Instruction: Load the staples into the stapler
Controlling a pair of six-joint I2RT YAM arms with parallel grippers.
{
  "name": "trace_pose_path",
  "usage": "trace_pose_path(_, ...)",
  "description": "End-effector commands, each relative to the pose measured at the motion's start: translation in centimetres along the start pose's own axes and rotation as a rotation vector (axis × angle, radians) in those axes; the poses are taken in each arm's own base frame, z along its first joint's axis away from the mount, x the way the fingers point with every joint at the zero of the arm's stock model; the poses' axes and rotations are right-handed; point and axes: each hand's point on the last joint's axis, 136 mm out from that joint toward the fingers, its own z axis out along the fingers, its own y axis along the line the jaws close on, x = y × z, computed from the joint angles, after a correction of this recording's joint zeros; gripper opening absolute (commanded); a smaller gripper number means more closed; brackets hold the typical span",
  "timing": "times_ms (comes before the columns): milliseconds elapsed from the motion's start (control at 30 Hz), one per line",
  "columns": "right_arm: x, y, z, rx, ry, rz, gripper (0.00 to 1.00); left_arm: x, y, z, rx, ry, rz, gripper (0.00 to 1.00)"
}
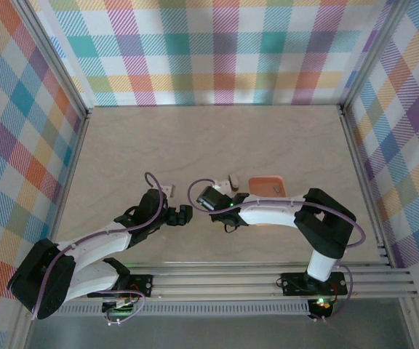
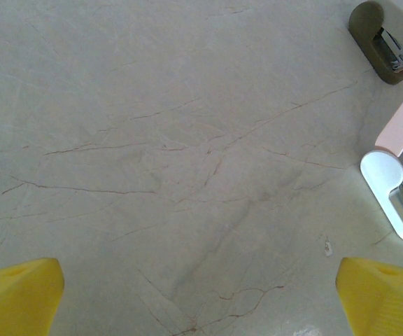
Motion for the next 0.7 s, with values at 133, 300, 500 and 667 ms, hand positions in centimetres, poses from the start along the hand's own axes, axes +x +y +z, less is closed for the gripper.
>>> trace_pose_path(133,-0.1,0.3,-0.1,0.009,0.006,-0.002,0.18,-0.2,-0.4,-0.2,0.01,-0.019,0.026,1.0)
trace_pose_path(300,-0.4,0.2,-0.3,0.009,-0.002,0.001,0.18,-0.1,-0.4,-0.2,0.01,-0.017,0.026,1.0)
trace_pose_path(500,-1.3,0.3,-1.3,-0.016,-0.038,-0.009,0.18,-0.2,-0.4,-0.2,0.012,-0.019,0.028,1.0)
trace_pose_path(667,-1.0,0.2,-1.2,-0.009,-0.032,-0.018,0.18,-0.2,-0.4,-0.2,0.012,-0.018,0.028,1.0)
